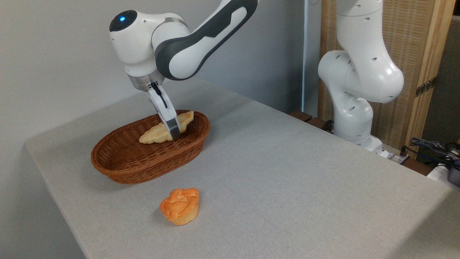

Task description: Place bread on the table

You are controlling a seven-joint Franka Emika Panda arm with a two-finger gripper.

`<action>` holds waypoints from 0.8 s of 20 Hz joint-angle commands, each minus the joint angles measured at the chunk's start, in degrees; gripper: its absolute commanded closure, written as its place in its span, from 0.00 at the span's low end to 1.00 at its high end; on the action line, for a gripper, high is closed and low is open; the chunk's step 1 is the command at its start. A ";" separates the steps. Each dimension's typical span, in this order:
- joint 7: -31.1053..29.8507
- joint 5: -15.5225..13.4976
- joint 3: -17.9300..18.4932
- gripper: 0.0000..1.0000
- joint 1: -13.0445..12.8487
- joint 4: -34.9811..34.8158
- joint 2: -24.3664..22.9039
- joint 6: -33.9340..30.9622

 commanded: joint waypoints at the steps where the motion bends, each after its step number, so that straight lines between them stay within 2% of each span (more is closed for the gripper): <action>1: -0.16 -1.11 0.10 0.79 -0.07 -0.69 -0.33 1.36; 6: -0.07 -1.11 0.37 0.79 0.02 -0.42 -0.60 1.19; 9: -0.51 -1.29 1.24 0.78 0.89 2.90 -1.65 -0.30; 11: -0.34 -1.72 3.61 0.74 1.25 6.50 -1.74 -4.16; 13: -0.25 -4.00 6.24 0.74 1.34 9.58 -1.91 -7.50; 16: 0.80 -2.96 10.02 0.71 1.34 11.18 -4.01 -15.23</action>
